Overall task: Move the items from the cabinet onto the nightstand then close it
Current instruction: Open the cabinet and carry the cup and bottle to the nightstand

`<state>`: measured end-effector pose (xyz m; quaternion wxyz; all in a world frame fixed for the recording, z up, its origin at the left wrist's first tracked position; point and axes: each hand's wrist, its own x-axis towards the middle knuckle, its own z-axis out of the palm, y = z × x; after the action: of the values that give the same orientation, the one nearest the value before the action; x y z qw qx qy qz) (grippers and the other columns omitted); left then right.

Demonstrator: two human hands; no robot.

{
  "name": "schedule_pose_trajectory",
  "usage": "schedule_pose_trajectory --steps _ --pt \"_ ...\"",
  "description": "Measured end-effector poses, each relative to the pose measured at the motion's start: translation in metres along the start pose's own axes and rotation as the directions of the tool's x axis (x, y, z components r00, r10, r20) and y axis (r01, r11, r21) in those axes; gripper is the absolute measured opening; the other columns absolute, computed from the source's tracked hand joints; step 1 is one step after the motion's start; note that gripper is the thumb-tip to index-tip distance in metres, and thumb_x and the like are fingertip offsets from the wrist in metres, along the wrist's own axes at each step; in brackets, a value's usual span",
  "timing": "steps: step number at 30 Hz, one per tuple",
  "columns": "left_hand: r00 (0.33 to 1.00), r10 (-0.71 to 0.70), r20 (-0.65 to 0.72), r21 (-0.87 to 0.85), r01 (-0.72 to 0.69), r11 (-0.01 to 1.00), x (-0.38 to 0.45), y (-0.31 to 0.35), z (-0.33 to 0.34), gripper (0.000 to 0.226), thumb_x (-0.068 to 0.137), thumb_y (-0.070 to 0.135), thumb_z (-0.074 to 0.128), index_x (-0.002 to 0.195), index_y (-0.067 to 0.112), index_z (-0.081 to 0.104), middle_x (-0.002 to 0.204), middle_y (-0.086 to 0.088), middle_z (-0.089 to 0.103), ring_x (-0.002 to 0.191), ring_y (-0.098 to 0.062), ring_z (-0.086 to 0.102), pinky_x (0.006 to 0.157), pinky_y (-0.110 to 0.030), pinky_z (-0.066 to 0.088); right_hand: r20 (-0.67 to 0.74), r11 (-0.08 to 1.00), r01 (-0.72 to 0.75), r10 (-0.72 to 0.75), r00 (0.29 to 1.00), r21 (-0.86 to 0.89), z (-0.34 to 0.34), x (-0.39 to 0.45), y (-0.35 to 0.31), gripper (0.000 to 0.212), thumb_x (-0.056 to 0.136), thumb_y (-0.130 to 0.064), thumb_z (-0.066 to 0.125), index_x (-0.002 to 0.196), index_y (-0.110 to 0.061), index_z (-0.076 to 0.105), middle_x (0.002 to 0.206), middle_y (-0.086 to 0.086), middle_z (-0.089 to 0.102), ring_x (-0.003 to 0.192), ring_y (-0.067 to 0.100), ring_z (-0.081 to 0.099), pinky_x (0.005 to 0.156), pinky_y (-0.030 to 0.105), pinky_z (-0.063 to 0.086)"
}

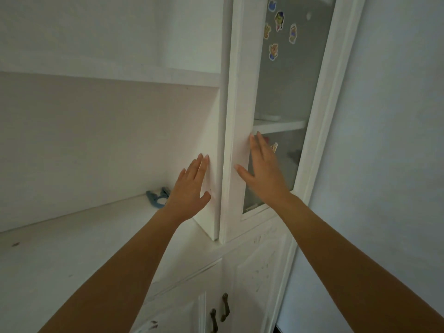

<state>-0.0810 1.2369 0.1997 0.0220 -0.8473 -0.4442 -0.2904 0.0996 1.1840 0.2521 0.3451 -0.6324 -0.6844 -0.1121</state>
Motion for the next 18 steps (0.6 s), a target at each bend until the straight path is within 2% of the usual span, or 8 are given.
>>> schedule_pose_trajectory --steps 7,14,18 --pt "0.999 0.026 -0.029 -0.015 -0.027 1.0 0.003 -0.008 0.009 0.088 0.091 0.03 0.051 0.134 0.03 -0.025 0.157 0.001 -0.013 0.146 -0.017 -0.003 0.118 -0.038 0.005 -0.045 0.996 -0.055 0.059 0.997 0.07 0.018 0.008 -0.014 0.097 0.084 -0.054 0.051 0.145 -0.014 -0.013 0.157 0.003 -0.011 0.145 0.02 -0.008 0.115 0.034 0.001" --pt "0.996 0.063 -0.056 -0.029 -0.064 0.997 0.006 -0.013 0.016 0.089 0.091 0.029 0.051 0.132 0.03 -0.028 0.156 0.001 -0.018 0.146 -0.017 -0.003 0.116 -0.036 0.003 -0.129 0.978 -0.142 0.163 0.978 0.154 0.024 0.016 -0.029 0.097 0.085 -0.043 0.058 0.145 -0.013 -0.011 0.157 0.003 -0.009 0.145 0.022 -0.005 0.115 0.036 0.006" --pt "0.995 0.078 -0.068 -0.039 -0.081 0.996 0.007 -0.014 0.02 0.091 0.09 0.028 0.052 0.132 0.028 -0.029 0.155 0.001 -0.019 0.146 -0.016 -0.004 0.116 -0.033 0.003 -0.177 0.964 -0.204 0.233 0.956 0.172 0.028 0.023 -0.037 0.097 0.083 -0.044 0.058 0.146 -0.01 -0.008 0.157 0.006 -0.004 0.145 0.025 -0.001 0.116 0.038 0.011"
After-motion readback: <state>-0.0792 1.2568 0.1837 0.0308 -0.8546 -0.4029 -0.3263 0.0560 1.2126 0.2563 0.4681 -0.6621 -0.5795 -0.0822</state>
